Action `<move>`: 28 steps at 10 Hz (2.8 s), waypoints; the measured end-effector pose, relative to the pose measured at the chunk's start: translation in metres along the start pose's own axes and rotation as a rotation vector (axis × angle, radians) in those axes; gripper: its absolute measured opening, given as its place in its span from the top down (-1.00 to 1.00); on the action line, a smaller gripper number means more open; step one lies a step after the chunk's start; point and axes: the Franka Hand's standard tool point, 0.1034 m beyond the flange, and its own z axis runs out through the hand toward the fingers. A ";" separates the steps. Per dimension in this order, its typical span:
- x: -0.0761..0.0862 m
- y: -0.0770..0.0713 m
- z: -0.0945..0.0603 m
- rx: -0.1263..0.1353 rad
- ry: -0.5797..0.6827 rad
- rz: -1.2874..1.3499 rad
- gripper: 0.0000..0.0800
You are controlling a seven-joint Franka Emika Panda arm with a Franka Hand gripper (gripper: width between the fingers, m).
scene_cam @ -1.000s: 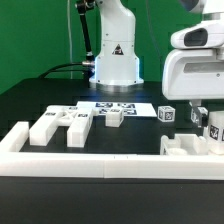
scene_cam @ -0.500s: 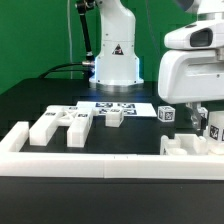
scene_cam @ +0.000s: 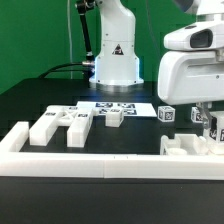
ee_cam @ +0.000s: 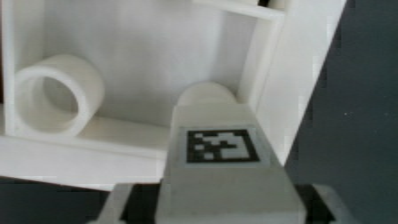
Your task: Assemble chair
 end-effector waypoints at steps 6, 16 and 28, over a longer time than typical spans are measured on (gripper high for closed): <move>0.001 0.003 0.001 0.009 0.006 0.595 0.27; 0.000 0.003 0.002 0.000 -0.005 1.395 0.25; 0.000 -0.005 0.001 0.000 -0.005 0.485 -0.62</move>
Offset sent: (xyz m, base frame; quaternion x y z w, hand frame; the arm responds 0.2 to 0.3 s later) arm 0.0010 -0.0058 -0.0010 -0.0081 0.0084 0.2745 0.9615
